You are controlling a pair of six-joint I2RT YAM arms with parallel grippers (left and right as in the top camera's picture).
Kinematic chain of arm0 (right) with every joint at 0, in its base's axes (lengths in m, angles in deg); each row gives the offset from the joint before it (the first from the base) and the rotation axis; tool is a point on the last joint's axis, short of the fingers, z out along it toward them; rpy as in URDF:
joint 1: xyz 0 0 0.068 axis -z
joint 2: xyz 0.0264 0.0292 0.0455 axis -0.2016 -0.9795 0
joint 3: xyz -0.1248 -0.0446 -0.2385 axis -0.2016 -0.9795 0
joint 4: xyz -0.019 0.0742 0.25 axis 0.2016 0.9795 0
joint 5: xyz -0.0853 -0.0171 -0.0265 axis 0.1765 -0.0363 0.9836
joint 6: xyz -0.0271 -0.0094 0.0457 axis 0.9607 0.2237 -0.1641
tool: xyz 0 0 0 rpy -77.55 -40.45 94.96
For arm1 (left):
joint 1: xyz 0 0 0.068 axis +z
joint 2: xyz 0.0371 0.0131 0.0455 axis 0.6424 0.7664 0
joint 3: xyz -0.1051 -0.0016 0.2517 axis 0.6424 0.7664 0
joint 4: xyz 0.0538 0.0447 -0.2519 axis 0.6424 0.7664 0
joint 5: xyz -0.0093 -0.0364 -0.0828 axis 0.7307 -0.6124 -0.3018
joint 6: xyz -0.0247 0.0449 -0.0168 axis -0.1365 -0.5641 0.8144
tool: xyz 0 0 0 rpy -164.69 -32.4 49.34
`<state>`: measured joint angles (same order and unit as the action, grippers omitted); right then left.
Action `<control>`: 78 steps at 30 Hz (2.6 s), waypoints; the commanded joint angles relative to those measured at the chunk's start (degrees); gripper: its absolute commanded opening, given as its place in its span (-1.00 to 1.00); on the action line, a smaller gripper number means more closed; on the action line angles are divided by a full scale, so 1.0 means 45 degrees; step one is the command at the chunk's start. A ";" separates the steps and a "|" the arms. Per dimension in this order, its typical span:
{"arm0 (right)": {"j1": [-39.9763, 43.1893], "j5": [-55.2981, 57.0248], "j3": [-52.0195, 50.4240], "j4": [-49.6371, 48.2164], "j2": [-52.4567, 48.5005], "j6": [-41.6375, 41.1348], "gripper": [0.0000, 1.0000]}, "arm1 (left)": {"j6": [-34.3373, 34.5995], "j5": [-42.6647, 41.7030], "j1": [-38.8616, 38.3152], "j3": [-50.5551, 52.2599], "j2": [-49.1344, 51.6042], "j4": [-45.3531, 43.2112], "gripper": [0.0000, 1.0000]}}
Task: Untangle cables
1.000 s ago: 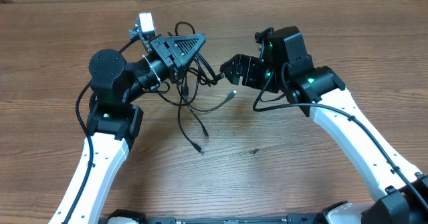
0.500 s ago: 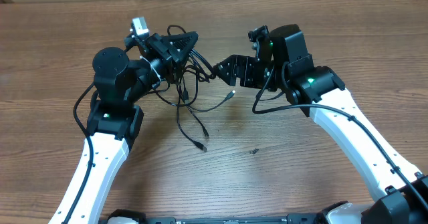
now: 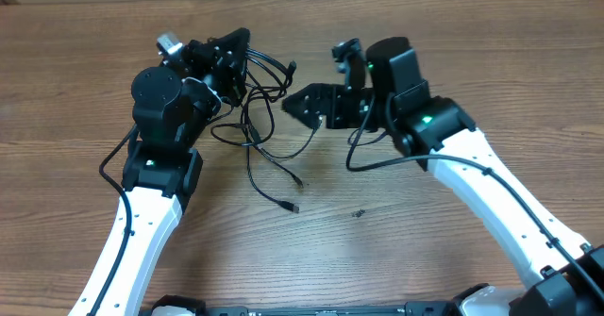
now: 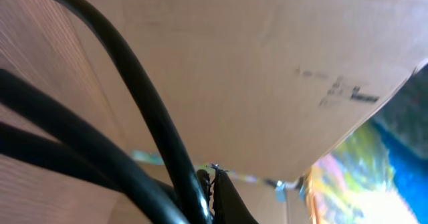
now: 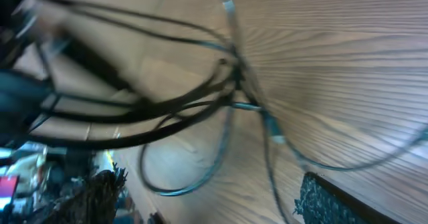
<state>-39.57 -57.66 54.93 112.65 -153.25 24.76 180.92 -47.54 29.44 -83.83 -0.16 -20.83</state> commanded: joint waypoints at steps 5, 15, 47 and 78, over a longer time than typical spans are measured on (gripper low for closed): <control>-0.1161 0.0583 0.0228 -0.1132 0.0000 0.0005 0.61 | 0.2113 0.1379 -0.0607 -0.0131 -0.0068 0.0393 -0.92; -0.1447 0.2419 0.0223 -0.1156 0.0000 -0.0146 0.38 | 0.3123 0.1438 -0.0685 -0.0131 -0.0073 0.0806 -0.92; -0.1443 0.3808 0.0165 -0.0602 -0.0311 -0.0146 -0.37 | 0.4391 0.1345 -0.1010 -0.0131 -0.0073 0.0525 -0.91; -0.1443 0.4449 0.0165 -0.0529 -0.0325 -0.0151 -0.81 | 0.4391 0.0656 -0.1020 -0.0131 -0.0073 0.0525 -0.92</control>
<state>-45.80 -38.77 54.93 110.64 -154.36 23.88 199.87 -43.10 24.99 -83.83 -0.16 -17.84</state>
